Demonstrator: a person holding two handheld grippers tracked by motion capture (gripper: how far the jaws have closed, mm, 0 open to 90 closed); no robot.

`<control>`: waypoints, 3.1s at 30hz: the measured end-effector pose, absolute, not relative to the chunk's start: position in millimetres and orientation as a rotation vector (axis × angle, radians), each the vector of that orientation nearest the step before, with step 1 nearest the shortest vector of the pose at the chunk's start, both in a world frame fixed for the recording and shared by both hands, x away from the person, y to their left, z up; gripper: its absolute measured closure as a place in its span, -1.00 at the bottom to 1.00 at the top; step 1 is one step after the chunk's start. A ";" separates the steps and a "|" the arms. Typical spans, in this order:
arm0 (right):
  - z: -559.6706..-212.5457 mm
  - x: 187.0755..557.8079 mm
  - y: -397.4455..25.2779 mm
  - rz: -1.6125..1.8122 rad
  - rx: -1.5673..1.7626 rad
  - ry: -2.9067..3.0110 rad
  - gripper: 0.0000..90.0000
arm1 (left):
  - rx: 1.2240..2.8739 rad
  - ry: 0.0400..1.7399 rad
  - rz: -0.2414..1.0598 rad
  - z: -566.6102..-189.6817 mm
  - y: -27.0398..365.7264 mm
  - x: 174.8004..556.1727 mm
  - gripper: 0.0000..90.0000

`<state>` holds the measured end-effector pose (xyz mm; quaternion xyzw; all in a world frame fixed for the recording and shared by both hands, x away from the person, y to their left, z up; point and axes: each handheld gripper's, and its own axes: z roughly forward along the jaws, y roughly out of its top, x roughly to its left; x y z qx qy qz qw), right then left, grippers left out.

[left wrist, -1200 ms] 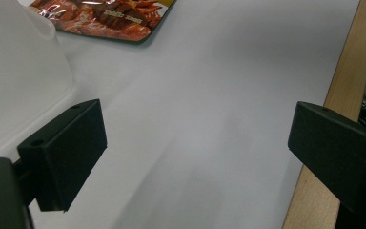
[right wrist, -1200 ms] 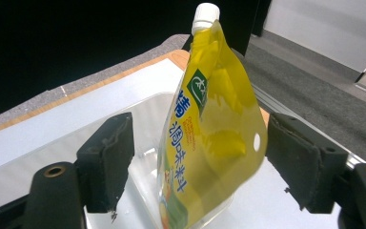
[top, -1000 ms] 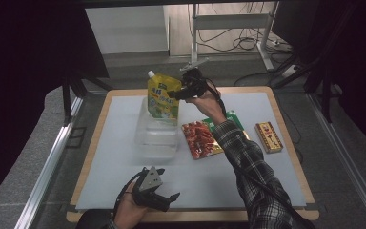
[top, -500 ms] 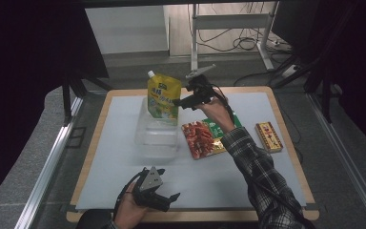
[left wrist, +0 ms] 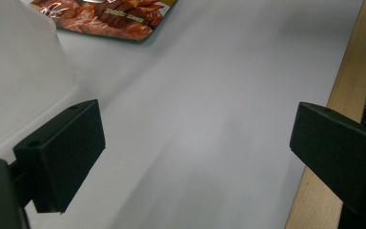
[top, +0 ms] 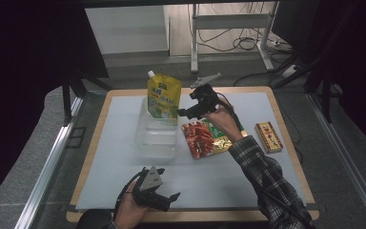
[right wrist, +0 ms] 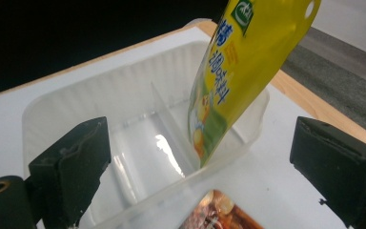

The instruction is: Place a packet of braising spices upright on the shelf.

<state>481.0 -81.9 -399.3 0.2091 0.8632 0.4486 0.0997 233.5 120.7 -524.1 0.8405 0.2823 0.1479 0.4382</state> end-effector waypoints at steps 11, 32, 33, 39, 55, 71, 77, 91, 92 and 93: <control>-408.9 465.9 -109.1 1.334 0.646 2.555 -0.87 | 2.075 0.709 0.351 -524.6 120.4 233.8 -0.91; -426.5 441.9 -151.0 1.340 0.712 2.531 -0.92 | 2.074 0.697 0.343 -525.0 119.5 234.2 -0.92; -427.7 440.8 -152.7 1.339 0.713 2.531 -0.92 | 2.075 0.697 0.343 -525.0 119.5 234.2 -0.92; -435.4 431.3 -160.6 1.290 0.695 2.544 -0.92 | 2.077 0.697 0.344 -525.3 119.3 234.4 -0.92; -447.4 419.5 -183.9 1.341 0.784 2.512 -0.94 | 2.073 0.684 0.339 -524.2 119.9 233.6 -0.92; -468.4 426.3 -221.0 1.212 0.884 2.470 -0.94 | 2.085 0.680 0.343 -524.7 119.9 233.9 -0.92; -478.5 431.0 -238.8 1.137 0.931 2.445 -0.94 | 2.089 0.677 0.343 -525.0 119.5 233.9 -0.92; -512.3 444.4 -260.9 1.010 1.068 2.450 -0.94 | 2.101 0.667 0.342 -525.5 118.0 233.5 -0.92; -514.0 444.9 -261.1 1.008 1.075 2.453 -0.94 | 2.101 0.666 0.342 -525.5 117.9 233.5 -0.92; -515.4 445.5 -261.7 1.007 1.079 2.454 -0.94 | 2.102 0.665 0.343 -525.5 117.8 233.4 -0.92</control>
